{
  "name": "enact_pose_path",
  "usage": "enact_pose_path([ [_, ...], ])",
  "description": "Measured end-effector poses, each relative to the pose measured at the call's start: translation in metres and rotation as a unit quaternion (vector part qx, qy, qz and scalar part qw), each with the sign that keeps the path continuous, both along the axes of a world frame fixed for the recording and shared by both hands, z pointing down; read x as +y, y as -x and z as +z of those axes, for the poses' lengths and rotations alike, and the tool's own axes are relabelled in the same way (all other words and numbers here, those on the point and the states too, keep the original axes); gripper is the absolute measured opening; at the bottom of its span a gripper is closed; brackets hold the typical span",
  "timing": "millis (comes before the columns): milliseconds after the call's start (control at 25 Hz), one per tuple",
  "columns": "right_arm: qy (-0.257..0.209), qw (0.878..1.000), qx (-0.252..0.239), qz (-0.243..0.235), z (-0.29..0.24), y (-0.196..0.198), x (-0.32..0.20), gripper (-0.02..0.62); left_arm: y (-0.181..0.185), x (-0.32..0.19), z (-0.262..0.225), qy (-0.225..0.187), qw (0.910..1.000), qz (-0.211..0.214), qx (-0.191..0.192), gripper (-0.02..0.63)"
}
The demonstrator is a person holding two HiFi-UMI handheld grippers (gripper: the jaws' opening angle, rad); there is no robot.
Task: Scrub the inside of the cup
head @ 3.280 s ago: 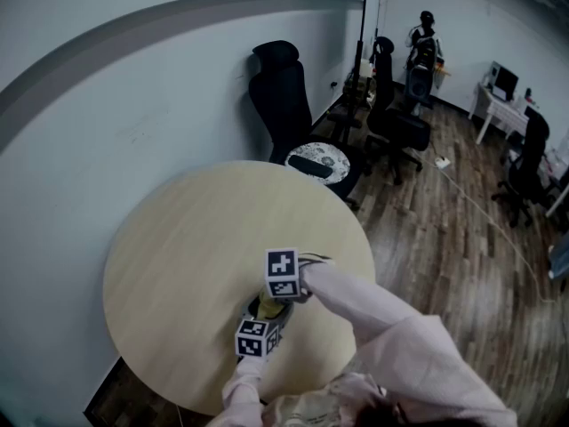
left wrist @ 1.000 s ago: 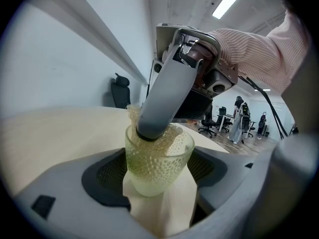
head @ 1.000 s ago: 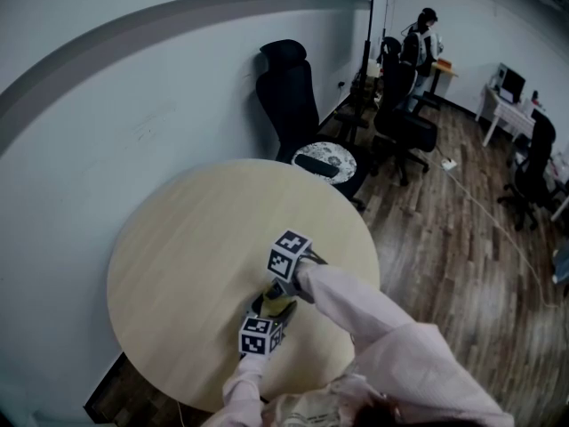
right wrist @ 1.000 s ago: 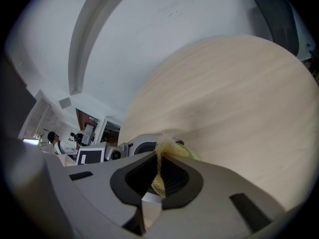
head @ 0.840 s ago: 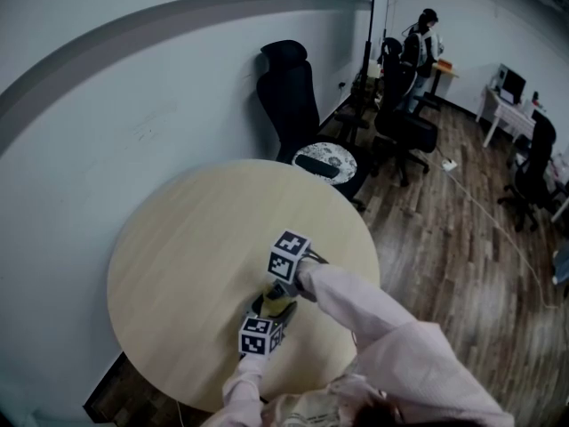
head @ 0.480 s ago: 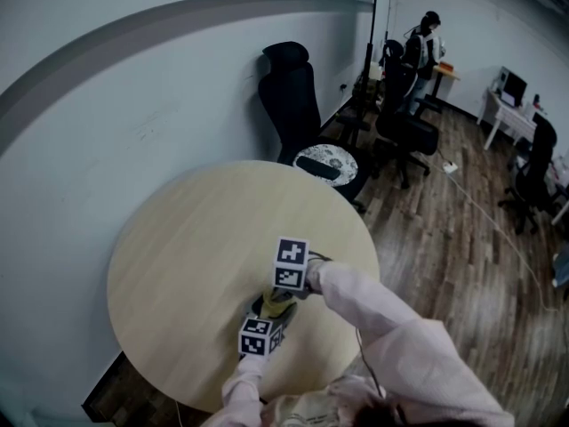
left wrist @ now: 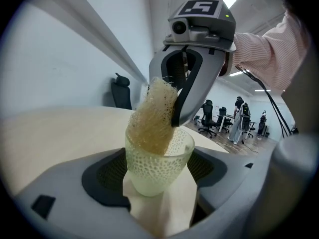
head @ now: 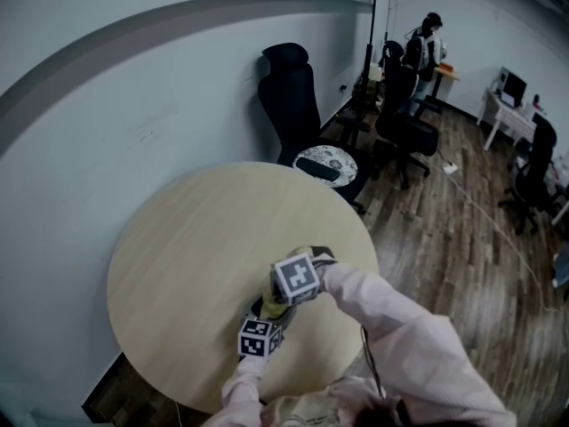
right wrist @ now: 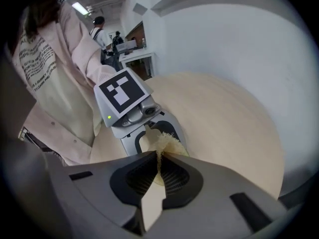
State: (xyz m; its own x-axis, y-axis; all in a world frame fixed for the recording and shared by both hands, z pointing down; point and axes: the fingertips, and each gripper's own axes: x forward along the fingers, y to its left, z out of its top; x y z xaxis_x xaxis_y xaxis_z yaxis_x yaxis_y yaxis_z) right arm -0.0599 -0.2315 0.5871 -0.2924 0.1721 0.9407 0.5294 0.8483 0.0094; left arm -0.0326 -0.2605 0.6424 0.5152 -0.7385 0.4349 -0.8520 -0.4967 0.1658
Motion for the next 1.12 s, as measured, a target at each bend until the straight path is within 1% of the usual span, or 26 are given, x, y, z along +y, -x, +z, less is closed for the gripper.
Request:
enact_pose_path([
  [80, -0.034, 0.999, -0.002, -0.038, -0.001, -0.001, 0.001, 0.028, 0.001, 0.000, 0.000, 0.001, 1.0000, -0.002, 0.003, 0.377],
  [200, -0.079, 0.993, 0.025, -0.078, 0.005, -0.011, 0.000, 0.028, 0.001, 0.000, -0.001, 0.002, 1.0000, -0.005, 0.005, 0.377],
  [400, -0.107, 0.989, 0.038, -0.097, 0.011, -0.018, -0.003, 0.028, 0.000, 0.000, 0.000, 0.000, 1.0000, -0.003, -0.001, 0.377],
  [560, -0.118, 0.987, 0.047, -0.102, 0.017, -0.020, -0.007, 0.028, 0.001, -0.002, 0.000, -0.002, 1.0000, -0.004, -0.002, 0.377],
  [680, -0.120, 0.987, 0.056, -0.094, 0.022, -0.023, -0.008, 0.027, 0.001, -0.001, 0.001, -0.002, 1.0000, -0.004, -0.002, 0.376],
  [760, -0.117, 0.989, 0.053, -0.077, 0.023, -0.024, -0.011, 0.026, 0.000, -0.001, 0.001, -0.002, 1.0000, -0.004, -0.003, 0.376],
  [1000, -0.084, 0.995, 0.047, -0.011, 0.022, -0.013, -0.011, 0.026, 0.000, -0.002, 0.000, -0.003, 1.0000, -0.004, -0.004, 0.376],
  [1120, -0.060, 0.997, 0.056, 0.013, 0.025, -0.012, -0.007, 0.025, 0.000, -0.002, 0.000, -0.002, 1.0000, -0.004, -0.004, 0.376],
])
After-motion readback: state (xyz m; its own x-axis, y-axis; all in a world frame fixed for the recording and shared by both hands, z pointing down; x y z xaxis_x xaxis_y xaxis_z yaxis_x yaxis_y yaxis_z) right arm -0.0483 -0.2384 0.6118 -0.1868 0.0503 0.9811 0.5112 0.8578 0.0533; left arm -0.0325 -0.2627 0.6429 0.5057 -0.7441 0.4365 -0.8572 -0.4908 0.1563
